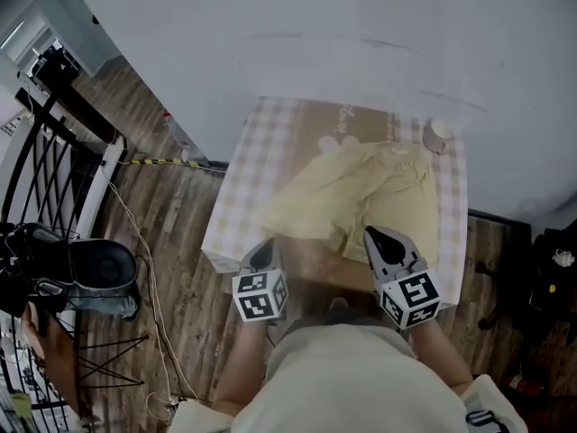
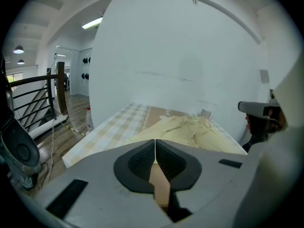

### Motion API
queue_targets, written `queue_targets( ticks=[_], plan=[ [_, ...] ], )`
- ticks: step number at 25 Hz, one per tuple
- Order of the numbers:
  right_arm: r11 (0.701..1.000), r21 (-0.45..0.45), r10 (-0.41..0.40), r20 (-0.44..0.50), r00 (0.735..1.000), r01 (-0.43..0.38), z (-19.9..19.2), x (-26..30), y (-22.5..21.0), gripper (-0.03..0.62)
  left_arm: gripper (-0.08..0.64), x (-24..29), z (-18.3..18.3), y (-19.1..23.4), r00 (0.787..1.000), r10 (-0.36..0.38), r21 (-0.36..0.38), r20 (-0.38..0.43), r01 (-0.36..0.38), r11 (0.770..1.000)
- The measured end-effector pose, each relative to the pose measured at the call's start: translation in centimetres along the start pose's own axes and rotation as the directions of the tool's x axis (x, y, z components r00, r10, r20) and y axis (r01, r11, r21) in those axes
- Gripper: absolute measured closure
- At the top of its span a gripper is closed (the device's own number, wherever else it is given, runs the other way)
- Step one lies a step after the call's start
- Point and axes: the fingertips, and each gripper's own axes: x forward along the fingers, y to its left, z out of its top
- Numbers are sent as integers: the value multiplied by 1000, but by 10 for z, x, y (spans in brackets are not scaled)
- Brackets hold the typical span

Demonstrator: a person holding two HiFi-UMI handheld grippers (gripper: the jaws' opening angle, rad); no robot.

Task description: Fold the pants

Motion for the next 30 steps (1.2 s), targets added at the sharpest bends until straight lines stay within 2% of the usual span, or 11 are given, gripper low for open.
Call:
queue_targets(
  ticks=[5, 10, 18, 26, 30],
  plan=[
    [1000, 15, 22, -25, 999, -21, -4, 12, 4, 592, 554, 12, -9, 18, 999, 32, -17, -39, -33, 999],
    [1000, 29, -3, -54, 999, 5, -7, 26, 0, 592, 554, 32, -15, 43, 995, 57, -9, -85, -58, 998],
    [1000, 7, -12, -59, 998, 12, 10, 67, 6, 592, 554, 66, -22, 86, 983, 79, 6, -163, -79, 997],
    [1000, -9, -8, -84, 996, 8, 14, 100, 22, 591, 552, 92, -28, 97, 979, 5, -21, -202, -9, 1000],
    [1000, -8, -17, -100, 995, 16, 12, 110, 26, 592, 548, 107, -31, 97, 971, -47, 3, -233, 49, 999]
  ],
)
